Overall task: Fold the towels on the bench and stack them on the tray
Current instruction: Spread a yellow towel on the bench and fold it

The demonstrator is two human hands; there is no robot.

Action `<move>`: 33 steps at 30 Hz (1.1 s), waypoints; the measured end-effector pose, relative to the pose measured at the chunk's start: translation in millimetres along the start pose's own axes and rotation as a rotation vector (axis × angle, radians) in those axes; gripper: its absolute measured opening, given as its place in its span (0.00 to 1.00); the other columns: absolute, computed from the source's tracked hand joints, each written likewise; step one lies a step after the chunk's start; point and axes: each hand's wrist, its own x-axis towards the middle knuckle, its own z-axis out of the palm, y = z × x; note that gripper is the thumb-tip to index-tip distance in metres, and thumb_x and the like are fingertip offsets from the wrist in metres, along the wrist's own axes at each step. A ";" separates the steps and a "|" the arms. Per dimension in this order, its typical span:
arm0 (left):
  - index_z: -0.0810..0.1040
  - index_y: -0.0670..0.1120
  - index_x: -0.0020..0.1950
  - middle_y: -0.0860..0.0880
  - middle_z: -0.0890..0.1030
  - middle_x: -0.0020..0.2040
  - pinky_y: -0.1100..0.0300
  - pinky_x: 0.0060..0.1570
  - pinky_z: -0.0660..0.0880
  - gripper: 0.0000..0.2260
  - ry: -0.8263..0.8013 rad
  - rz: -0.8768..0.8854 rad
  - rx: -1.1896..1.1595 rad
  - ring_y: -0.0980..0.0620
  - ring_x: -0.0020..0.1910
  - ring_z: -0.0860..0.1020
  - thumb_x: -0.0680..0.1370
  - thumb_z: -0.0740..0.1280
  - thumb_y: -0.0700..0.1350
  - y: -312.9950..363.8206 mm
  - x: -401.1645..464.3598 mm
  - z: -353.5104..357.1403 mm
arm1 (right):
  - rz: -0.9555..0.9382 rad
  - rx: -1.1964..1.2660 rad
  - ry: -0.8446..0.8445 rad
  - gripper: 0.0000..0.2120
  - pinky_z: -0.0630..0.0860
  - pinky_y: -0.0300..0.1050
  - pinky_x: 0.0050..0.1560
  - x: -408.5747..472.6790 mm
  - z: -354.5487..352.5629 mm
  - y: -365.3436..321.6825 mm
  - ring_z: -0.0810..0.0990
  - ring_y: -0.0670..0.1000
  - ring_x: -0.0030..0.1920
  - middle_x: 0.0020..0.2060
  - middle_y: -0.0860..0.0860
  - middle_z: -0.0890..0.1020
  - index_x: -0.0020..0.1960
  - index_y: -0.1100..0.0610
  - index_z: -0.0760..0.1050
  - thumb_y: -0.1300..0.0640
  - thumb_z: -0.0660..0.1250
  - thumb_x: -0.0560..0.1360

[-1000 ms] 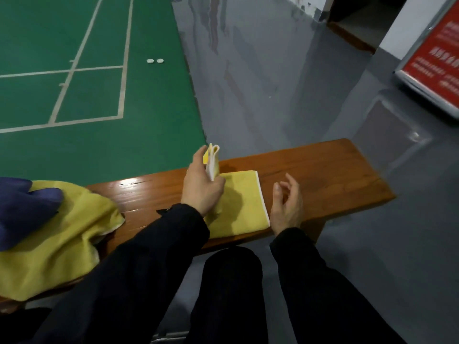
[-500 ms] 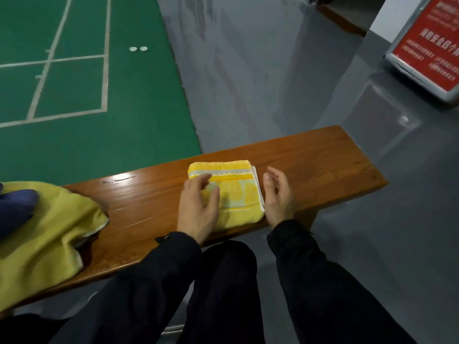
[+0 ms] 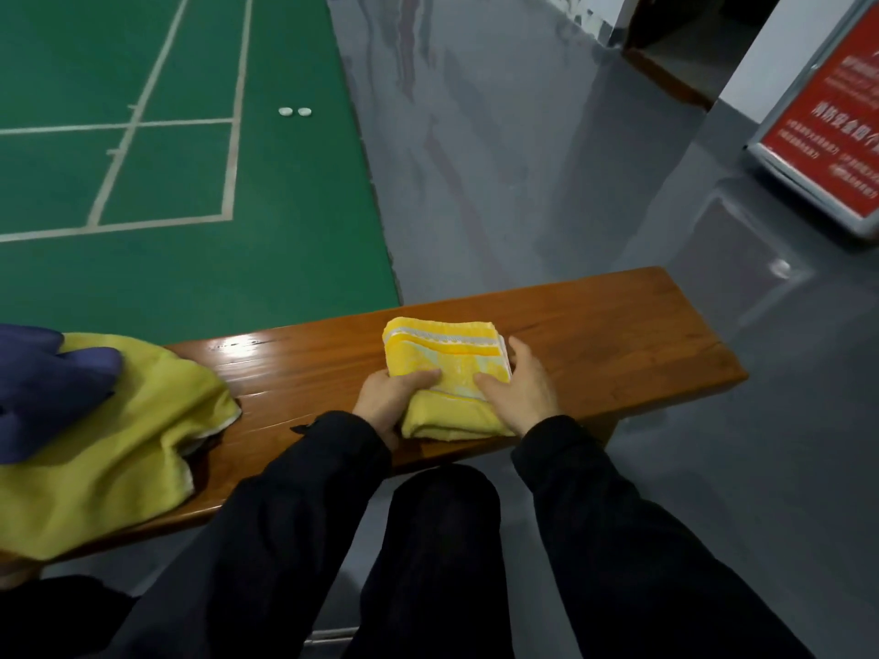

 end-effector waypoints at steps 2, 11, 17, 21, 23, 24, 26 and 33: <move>0.76 0.39 0.68 0.36 0.83 0.59 0.35 0.59 0.78 0.22 -0.175 -0.002 -0.154 0.34 0.57 0.83 0.75 0.74 0.37 6.3 -15.5 7.9 | 0.087 0.199 -0.045 0.40 0.73 0.53 0.66 -2.3 -2.1 -3.8 0.75 0.54 0.67 0.69 0.50 0.74 0.80 0.50 0.61 0.44 0.74 0.74; 0.71 0.38 0.73 0.32 0.76 0.67 0.32 0.64 0.73 0.27 -0.549 0.049 -0.303 0.29 0.66 0.76 0.75 0.72 0.40 20.6 -57.4 24.1 | 0.404 1.508 -0.571 0.31 0.63 0.61 0.77 -69.1 -7.8 -12.2 0.73 0.64 0.72 0.72 0.63 0.74 0.73 0.59 0.74 0.37 0.62 0.82; 0.71 0.42 0.73 0.33 0.79 0.65 0.28 0.58 0.75 0.27 -0.522 0.009 -0.289 0.29 0.62 0.79 0.75 0.72 0.34 8.3 -57.1 25.1 | 0.191 1.081 -0.214 0.28 0.77 0.61 0.66 -58.1 -43.1 17.7 0.82 0.63 0.63 0.62 0.62 0.83 0.71 0.61 0.76 0.50 0.75 0.76; 0.74 0.42 0.70 0.38 0.83 0.61 0.37 0.57 0.79 0.22 -0.471 0.060 -0.241 0.36 0.59 0.82 0.76 0.70 0.32 13.7 -51.4 61.4 | 0.049 0.798 0.022 0.13 0.82 0.54 0.58 -30.3 -92.1 14.6 0.86 0.59 0.56 0.55 0.57 0.87 0.63 0.60 0.81 0.57 0.71 0.79; 0.73 0.43 0.71 0.41 0.83 0.63 0.39 0.61 0.78 0.23 -0.442 0.092 -0.180 0.39 0.60 0.82 0.76 0.73 0.36 18.5 -41.0 81.3 | 0.016 0.715 0.038 0.12 0.81 0.56 0.60 -8.3 -117.6 15.7 0.85 0.59 0.56 0.54 0.57 0.87 0.62 0.59 0.81 0.57 0.71 0.79; 0.71 0.44 0.73 0.43 0.81 0.65 0.40 0.62 0.78 0.27 -0.383 0.093 -0.134 0.41 0.61 0.82 0.76 0.75 0.42 20.1 -34.9 89.2 | 0.028 0.636 0.059 0.13 0.81 0.58 0.60 2.3 -129.1 16.2 0.85 0.59 0.56 0.55 0.57 0.86 0.62 0.59 0.81 0.56 0.72 0.79; 0.62 0.48 0.79 0.45 0.74 0.73 0.40 0.66 0.74 0.44 -0.220 0.040 0.049 0.42 0.67 0.76 0.69 0.77 0.59 16.0 -21.0 98.0 | 0.104 0.363 0.131 0.22 0.78 0.55 0.63 21.2 -144.5 24.4 0.82 0.59 0.61 0.63 0.56 0.83 0.68 0.59 0.77 0.52 0.74 0.78; 0.67 0.47 0.75 0.45 0.78 0.60 0.54 0.51 0.77 0.24 -0.064 0.015 0.316 0.52 0.50 0.78 0.81 0.67 0.51 -16.3 -9.5 74.0 | -0.365 -0.479 0.102 0.27 0.57 0.53 0.79 23.6 -78.8 35.1 0.59 0.54 0.80 0.81 0.51 0.61 0.82 0.47 0.60 0.42 0.57 0.84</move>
